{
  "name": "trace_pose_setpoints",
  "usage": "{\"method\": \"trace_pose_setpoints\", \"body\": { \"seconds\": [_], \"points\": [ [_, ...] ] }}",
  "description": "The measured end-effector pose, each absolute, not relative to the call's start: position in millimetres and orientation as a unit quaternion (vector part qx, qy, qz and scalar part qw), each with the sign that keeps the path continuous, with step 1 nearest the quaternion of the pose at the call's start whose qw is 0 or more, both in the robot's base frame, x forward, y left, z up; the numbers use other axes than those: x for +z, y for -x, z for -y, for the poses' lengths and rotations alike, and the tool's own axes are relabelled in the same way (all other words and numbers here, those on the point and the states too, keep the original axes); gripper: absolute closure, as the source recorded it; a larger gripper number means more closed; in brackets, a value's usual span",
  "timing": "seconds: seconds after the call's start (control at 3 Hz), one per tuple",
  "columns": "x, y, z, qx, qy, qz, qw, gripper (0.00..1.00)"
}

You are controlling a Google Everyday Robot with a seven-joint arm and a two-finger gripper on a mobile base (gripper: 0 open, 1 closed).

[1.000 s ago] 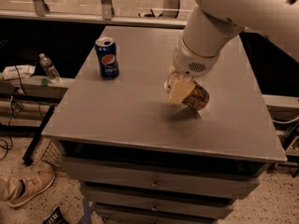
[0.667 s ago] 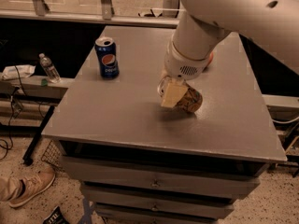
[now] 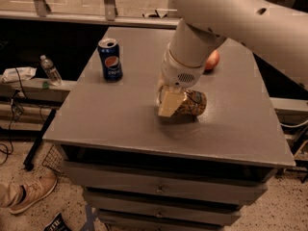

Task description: Knock orange can over

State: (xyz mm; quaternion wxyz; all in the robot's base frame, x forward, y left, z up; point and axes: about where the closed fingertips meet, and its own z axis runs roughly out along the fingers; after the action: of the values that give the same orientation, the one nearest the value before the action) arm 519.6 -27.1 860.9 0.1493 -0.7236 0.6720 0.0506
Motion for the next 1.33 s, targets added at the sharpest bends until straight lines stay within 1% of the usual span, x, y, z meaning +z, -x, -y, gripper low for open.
{"method": "trace_pose_setpoints", "body": {
  "seconds": [1.0, 1.33],
  "points": [
    [841, -517, 5, 0.091, 0.744, -0.648, 0.135, 1.0],
    [836, -518, 1, 0.103, 0.747, -0.644, 0.125, 0.81]
  ]
}}
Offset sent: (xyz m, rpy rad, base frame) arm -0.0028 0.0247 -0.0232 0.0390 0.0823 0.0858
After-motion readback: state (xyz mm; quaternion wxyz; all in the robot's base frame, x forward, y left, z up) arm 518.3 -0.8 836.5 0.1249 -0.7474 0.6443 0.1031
